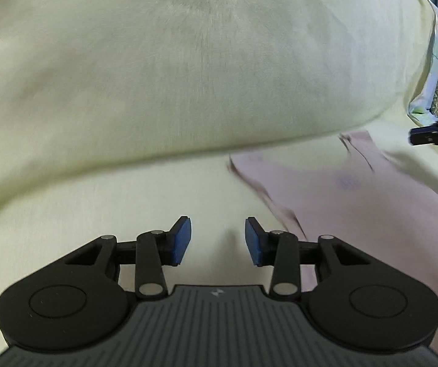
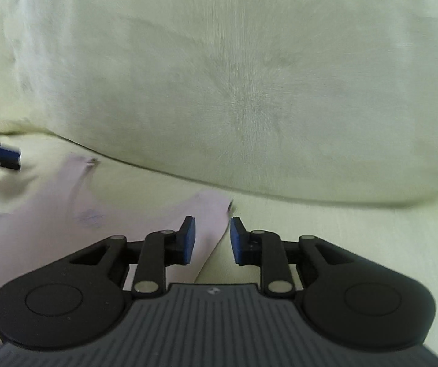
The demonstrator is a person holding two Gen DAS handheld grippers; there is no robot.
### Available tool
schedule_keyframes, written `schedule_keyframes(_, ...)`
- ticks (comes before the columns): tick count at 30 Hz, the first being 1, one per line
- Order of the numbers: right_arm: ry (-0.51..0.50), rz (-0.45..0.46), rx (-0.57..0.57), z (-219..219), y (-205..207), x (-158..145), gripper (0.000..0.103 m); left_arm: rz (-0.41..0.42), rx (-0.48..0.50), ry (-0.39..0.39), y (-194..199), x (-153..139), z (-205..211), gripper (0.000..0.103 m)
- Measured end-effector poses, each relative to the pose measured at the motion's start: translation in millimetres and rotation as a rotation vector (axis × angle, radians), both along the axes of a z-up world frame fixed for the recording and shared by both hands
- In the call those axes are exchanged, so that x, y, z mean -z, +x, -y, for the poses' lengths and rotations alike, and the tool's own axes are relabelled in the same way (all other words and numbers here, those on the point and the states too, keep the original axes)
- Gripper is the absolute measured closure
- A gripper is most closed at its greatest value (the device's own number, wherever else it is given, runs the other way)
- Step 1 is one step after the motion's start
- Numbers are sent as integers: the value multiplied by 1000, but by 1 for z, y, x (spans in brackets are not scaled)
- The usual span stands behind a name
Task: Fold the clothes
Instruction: 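Lower the tank top flat on the seat and release both grippers, then move the right gripper to the tank top hem and grasp it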
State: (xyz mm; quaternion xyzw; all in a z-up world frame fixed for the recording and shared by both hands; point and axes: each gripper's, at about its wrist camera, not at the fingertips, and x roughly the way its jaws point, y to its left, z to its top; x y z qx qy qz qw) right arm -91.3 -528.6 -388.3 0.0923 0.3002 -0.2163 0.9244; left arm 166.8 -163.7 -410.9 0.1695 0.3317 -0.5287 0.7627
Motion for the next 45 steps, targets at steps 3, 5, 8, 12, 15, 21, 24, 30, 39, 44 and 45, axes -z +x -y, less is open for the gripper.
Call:
schedule_keyframes(3, 4, 1, 4, -47, -35, -11, 73, -66, -1, 10, -26, -1, -27, 58)
schedule_keyframes(5, 19, 4, 35, -78, -62, -17, 72, -105, -7, 2, -35, -1, -35, 58)
schedule_keyframes(8, 51, 16, 70, -113, -97, -25, 70, -147, -7, 3, -54, 4, -43, 58)
schedule_keyframes(12, 103, 18, 41, -185, -116, -33, 69, -147, 5, 10, -62, 10, -36, 58)
schedule_keyframes(15, 87, -11, -60, -238, -111, -35, 69, -138, 30, 18, -63, 10, -28, 58)
schedule_keyframes(21, 244, -70, -259, -328, -91, -20, 70, -75, 111, 48, -59, 5, -15, 58)
schedule_keyframes(24, 392, -68, -248, -341, -86, -3, 70, -61, 139, 45, -60, -2, -25, 58)
schedule_keyframes(30, 594, -36, -162, -347, -76, 30, 69, -51, 159, 34, -63, -13, -57, 58)
schedule_keyframes(39, 410, -36, -392, -401, -39, 27, 46, -44, 143, 41, -63, -21, -103, 58)
schedule_keyframes(44, 447, -116, -433, -410, -46, 31, 48, -21, 170, 48, -65, -27, -113, 58)
schedule_keyframes(45, 438, -108, -420, -410, -50, 30, 48, -20, 172, 45, -65, -28, -113, 58)
